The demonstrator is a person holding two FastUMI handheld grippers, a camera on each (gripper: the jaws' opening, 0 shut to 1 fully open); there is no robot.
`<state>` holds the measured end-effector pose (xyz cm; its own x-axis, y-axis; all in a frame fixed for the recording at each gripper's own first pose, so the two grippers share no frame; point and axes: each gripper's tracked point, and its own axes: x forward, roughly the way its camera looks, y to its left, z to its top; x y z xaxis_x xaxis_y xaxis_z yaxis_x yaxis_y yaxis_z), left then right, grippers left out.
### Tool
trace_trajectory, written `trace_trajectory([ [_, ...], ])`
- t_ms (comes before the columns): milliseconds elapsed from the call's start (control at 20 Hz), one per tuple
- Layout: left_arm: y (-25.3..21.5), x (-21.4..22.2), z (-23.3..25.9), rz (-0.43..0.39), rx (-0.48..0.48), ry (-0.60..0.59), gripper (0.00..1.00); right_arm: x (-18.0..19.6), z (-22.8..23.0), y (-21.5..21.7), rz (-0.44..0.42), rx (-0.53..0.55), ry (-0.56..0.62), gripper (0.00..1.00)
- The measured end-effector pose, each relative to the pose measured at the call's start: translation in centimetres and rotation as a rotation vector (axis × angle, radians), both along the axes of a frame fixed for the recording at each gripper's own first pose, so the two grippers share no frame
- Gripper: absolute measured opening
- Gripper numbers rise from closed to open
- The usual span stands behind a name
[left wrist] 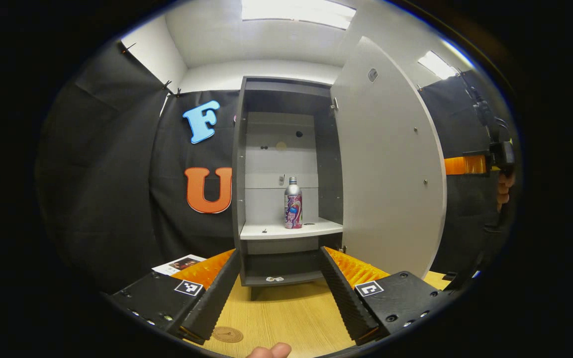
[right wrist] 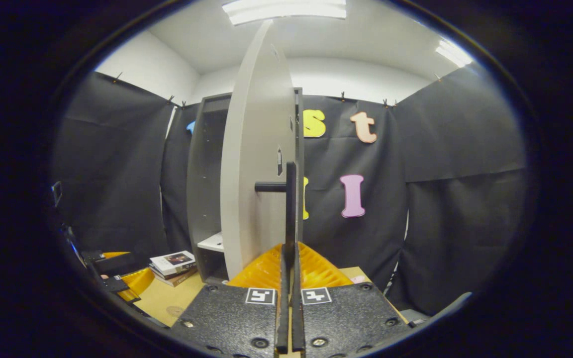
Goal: Open the cabinet door with the right hand, grasp the bottle in the cabinet with the left hand and place it on the coaster, then close the cabinet door with the right hand.
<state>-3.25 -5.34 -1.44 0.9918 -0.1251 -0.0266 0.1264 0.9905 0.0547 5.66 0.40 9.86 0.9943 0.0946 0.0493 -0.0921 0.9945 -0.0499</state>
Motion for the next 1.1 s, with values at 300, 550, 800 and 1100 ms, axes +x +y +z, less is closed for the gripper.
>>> trace_trajectory([
  [300,0.1,-0.3,-0.3,0.013,0.008,0.001,0.95,0.5,-0.1,-3.7,-0.015,0.056,0.003,0.04],
  [550,0.2,-0.4,-0.2,0.035,0.010,0.001,0.95,0.8,-0.5,-3.6,0.000,0.033,-0.008,0.05],
  [800,0.2,-0.7,-0.2,0.049,0.011,0.001,0.95,0.8,-0.3,-5.0,-0.046,-0.004,-0.005,0.32],
  [1100,0.0,-0.6,-1.0,0.058,0.024,0.025,0.95,-0.8,-1.2,-6.0,-0.051,0.028,-0.033,0.62],
])
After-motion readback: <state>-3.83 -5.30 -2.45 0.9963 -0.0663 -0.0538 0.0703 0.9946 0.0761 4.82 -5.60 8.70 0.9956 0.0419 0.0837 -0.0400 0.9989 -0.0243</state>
